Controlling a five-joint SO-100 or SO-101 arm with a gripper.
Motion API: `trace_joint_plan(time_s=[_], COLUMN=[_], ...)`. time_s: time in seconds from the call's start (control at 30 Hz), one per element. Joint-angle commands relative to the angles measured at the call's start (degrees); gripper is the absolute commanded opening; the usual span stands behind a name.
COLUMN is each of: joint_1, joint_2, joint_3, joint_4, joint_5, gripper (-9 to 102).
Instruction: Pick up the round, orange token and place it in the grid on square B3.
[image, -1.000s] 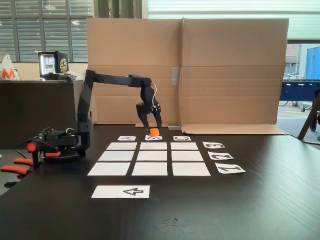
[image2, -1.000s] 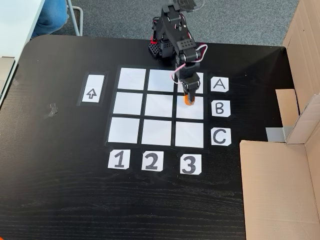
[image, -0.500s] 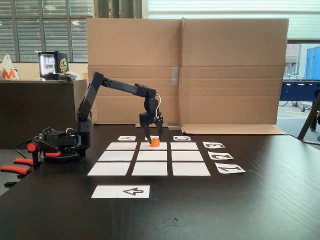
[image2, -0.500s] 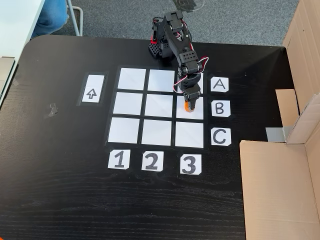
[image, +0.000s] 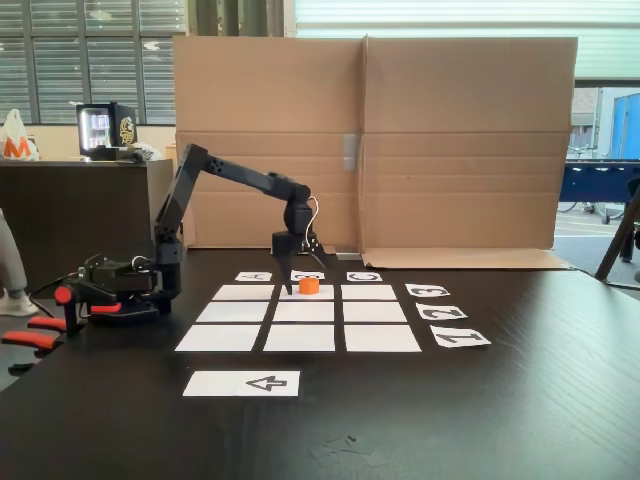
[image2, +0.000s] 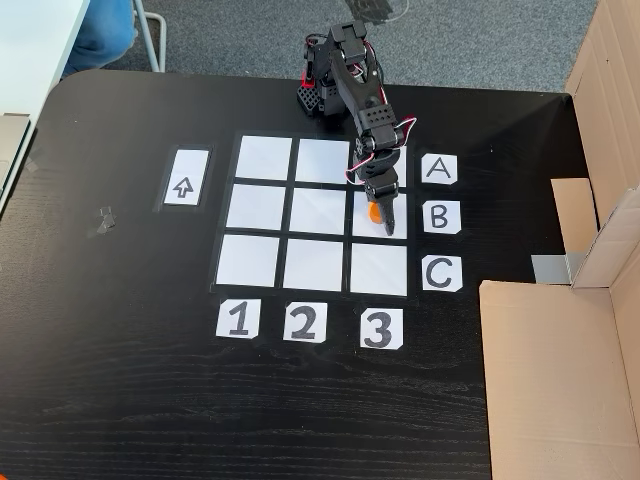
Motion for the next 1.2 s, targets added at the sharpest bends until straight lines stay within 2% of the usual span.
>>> trace_joint_plan(time_s=[0.0,0.13,0.37,0.57,0.77,0.83,0.87,0.93,1.0,1.17], joint_1=[0.7,1.93,9.14,20.83,40.61,48.43,52.73,61.61,71.1,98.44], joint_2=[6.42,14.77,39.73,64.16,86.75,88.68,88.77,92.72,97.73,107.75], joint_3=[2.55,12.3,36.65,50.63,64.42,65.65,65.57,67.76,70.31,77.26], joint_4=[-0.88,-8.44,-27.42,-31.99,-41.75,-43.33,-44.91,-49.13,-50.8,-43.68], joint_5=[0.53,0.44,0.09,-2.55,-3.69,-4.22,-4.22,-3.52,-3.52,-4.75], gripper=[55,55,56,56,51,45,38,21,-1,-1])
